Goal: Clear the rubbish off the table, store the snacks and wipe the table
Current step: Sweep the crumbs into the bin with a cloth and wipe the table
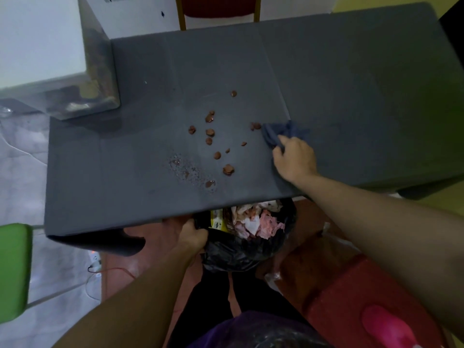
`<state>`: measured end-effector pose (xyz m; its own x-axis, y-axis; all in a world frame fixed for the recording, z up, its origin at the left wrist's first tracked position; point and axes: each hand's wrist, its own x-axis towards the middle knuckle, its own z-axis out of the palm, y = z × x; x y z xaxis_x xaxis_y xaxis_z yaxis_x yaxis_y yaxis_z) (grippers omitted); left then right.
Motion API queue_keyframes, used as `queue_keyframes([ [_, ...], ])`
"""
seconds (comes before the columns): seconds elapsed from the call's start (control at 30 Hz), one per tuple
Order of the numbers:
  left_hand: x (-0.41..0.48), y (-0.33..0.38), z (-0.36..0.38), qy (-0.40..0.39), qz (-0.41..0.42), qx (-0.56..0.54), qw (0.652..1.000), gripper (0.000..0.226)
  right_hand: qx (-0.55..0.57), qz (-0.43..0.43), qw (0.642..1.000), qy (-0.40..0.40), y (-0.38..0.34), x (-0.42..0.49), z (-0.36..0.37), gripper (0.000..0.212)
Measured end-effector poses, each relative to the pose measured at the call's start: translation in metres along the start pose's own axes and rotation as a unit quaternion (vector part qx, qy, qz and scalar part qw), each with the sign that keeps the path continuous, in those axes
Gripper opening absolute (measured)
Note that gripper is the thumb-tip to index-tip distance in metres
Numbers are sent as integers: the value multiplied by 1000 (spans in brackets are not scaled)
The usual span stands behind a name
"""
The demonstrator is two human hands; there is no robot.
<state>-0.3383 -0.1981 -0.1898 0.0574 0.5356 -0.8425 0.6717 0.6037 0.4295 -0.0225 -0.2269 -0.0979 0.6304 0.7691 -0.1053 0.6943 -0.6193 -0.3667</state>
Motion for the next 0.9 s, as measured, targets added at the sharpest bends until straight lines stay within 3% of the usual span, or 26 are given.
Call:
queue_keyframes([
  [0.13,-10,8,-5,0,3,3,1000,43,54,-79,995,-21,-17,-6,4,23],
  [0.2,-13,11,-7,-3,1,2,1000,45,107,-104,989,8,-20,-4,-1,27],
  [0.33,-33,26,-12,2,11,8,1000,42,187,43,965,178,-19,15,-17,30],
  [0.4,-40,30,-15,1,21,3,1000,42,195,113,950,217,-17,29,-25,28],
  [0.47,-43,33,-18,-3,23,-5,1000,42,153,125,960,197,-15,40,-28,27],
  [0.57,-45,37,-22,-11,22,-8,1000,43,28,88,995,28,-17,43,-17,36],
  [0.63,-44,38,-25,-12,24,3,1000,42,-42,66,996,-52,-19,41,-6,43],
  [0.73,-43,40,-32,-8,14,6,1000,41,-27,50,998,-23,-24,45,4,37],
  [0.9,-42,41,-39,0,-7,3,1000,33,64,100,992,37,-37,70,5,28],
])
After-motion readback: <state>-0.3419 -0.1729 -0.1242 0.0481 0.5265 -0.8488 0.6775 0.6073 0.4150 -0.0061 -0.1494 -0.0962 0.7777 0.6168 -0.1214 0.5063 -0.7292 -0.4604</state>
